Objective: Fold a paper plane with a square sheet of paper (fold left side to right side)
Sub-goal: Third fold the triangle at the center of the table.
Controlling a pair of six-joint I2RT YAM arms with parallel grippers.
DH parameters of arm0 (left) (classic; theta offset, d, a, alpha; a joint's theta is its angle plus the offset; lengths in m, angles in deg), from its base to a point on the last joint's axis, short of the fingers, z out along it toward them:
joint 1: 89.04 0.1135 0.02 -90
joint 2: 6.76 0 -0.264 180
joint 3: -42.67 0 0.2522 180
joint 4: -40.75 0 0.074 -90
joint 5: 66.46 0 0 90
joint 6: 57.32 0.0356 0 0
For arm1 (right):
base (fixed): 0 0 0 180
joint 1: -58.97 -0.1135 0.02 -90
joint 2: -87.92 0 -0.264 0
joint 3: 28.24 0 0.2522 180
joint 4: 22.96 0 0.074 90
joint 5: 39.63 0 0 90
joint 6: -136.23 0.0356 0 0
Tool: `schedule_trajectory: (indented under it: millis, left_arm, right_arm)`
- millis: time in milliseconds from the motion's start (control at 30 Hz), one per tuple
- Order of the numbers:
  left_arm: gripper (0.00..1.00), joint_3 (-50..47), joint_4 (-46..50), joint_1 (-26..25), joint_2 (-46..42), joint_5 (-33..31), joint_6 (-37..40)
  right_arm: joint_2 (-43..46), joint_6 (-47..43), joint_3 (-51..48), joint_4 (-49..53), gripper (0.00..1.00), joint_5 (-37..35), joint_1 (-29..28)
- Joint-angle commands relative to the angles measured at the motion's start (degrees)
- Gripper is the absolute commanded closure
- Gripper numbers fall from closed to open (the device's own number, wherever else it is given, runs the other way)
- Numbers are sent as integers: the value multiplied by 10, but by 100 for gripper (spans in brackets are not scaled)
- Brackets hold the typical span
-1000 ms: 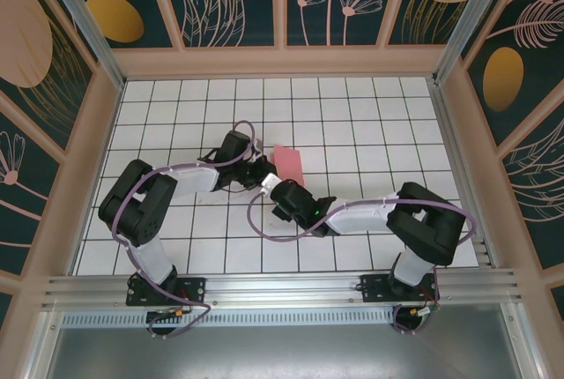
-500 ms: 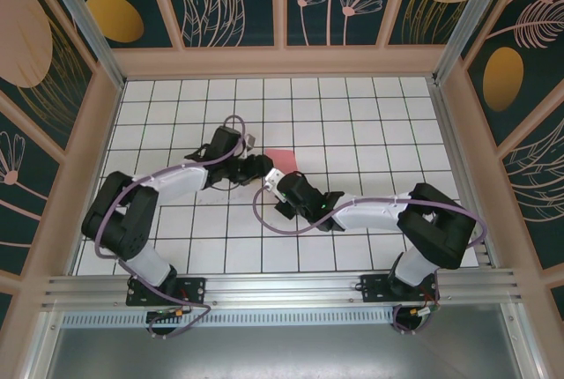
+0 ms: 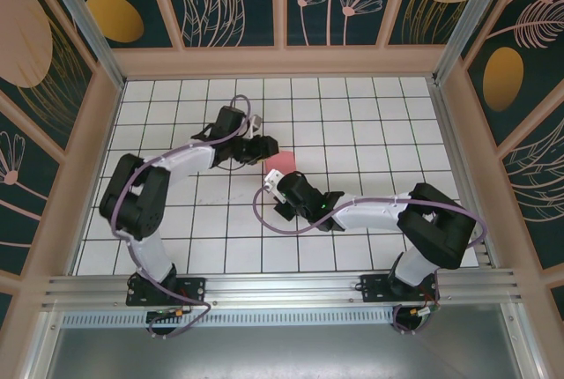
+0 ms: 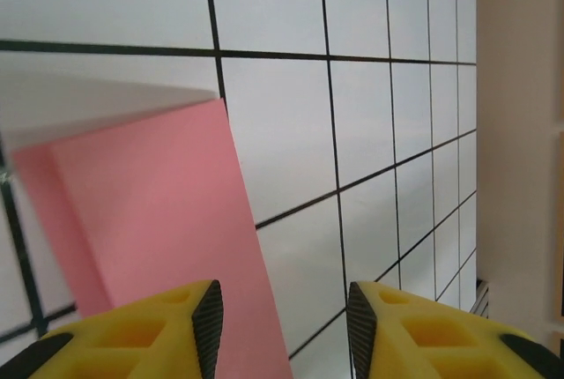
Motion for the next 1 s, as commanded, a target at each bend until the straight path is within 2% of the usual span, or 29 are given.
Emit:
schedule_trajectory:
  millis: [0, 233, 500, 733, 967]
  left_arm:
    - [57, 47, 9, -8, 48, 23, 28]
    - [59, 81, 34, -17, 115, 10, 49]
    - [59, 73, 52, -18, 137, -13, 70]
    - [60, 75, 63, -19, 144, -20, 87]
    - [60, 73, 64, -20, 147, -17, 96]
  right_arm:
    - [-2, 10, 8, 7, 100, 5, 2]
    - [-16, 13, 18, 8, 100, 8, 2]
    - [-19, 7, 31, 17, 100, 18, 4]
    - [-28, 9, 64, 58, 100, 123, 52]
    - [-67, 28, 81, 77, 100, 267, 128]
